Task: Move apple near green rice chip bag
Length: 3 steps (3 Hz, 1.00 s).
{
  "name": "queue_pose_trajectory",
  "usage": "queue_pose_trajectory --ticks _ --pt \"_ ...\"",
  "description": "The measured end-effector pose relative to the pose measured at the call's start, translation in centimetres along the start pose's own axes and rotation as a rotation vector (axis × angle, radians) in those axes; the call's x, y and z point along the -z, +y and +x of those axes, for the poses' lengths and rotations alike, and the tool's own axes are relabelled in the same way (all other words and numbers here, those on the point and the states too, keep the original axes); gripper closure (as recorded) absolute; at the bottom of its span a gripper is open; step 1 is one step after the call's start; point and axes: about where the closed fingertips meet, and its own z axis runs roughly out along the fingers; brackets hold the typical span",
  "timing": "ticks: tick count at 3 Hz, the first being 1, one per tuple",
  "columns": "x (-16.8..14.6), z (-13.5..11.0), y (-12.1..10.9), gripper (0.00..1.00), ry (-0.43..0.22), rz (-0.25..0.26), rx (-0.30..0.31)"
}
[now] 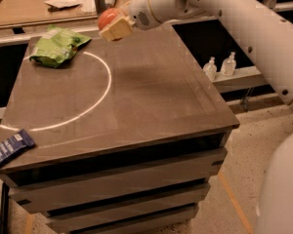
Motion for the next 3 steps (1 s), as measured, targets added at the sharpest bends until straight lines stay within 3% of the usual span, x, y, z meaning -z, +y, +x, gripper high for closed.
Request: queue_pose_trajectory --ticks 2,3 --pt "-8.7 1.2 -3.5 1.00 -0.037 0.077 -0.029" --pt "-13.1 1.6 -4.1 1.00 -0.067 0.066 -0.040"
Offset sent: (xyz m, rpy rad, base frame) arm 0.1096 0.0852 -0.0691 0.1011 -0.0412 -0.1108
